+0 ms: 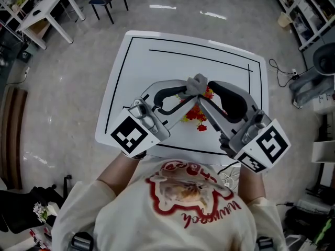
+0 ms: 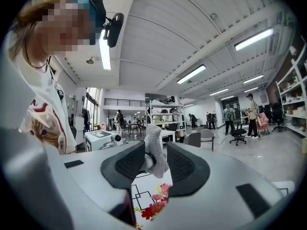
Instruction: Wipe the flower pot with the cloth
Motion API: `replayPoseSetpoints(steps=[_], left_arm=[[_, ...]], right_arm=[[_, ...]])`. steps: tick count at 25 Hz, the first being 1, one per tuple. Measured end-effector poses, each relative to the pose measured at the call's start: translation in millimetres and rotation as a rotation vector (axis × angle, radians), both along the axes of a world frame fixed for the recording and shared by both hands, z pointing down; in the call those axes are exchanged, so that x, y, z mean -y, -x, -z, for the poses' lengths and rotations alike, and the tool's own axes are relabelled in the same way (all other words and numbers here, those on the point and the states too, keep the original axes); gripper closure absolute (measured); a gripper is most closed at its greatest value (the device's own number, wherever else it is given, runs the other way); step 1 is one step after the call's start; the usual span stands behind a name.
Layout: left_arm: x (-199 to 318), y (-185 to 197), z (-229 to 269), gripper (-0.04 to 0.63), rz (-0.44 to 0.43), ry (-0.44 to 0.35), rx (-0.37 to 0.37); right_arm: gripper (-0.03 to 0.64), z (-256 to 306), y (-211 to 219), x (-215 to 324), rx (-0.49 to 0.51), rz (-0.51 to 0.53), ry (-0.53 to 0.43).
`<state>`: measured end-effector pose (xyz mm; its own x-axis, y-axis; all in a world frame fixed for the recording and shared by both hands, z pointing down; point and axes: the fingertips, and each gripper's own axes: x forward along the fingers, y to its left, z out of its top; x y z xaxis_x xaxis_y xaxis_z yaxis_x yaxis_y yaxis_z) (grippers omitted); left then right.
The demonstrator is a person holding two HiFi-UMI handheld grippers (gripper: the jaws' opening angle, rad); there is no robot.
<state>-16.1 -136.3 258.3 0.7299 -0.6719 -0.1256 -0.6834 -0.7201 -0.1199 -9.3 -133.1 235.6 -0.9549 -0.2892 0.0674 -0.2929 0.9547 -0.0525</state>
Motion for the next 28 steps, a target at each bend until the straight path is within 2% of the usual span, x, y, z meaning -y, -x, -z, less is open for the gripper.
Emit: replayPoseSetpoints(steps=[4,6,12,16,20,24,28], left_arm=[[14,19,1,0.523,0.026,0.007,-0.009],[21,29,0,0.523,0.031,0.006,-0.003],[57,50,-11,0.523,0.005,0.0,0.028],[83,52,-30,0.523,-0.065,-0.005,0.078],[98,41,-58,0.523,-0.202,-0.019,0.13],[115,35,-84,0.523,-0.28,0.002,0.166],[132,32,-112,0.523,-0.378,0.045,0.14]], right_arm=[[0.51,4,-18,15,0.046,-0.083,-0.019],[0.59,3,-28,19,0.058,-0.123,-0.033],[0.615,-5,-53,32,0.057,-0.223,-0.027],[0.615,-20,-73,41,0.031,-0.308,0.016],[0.615,-31,-91,45,0.018,-0.388,0.043],[0.615,-36,-105,47,0.009,-0.459,0.06],[0.615,-45,-113,46,-0.004,-0.521,0.087]])
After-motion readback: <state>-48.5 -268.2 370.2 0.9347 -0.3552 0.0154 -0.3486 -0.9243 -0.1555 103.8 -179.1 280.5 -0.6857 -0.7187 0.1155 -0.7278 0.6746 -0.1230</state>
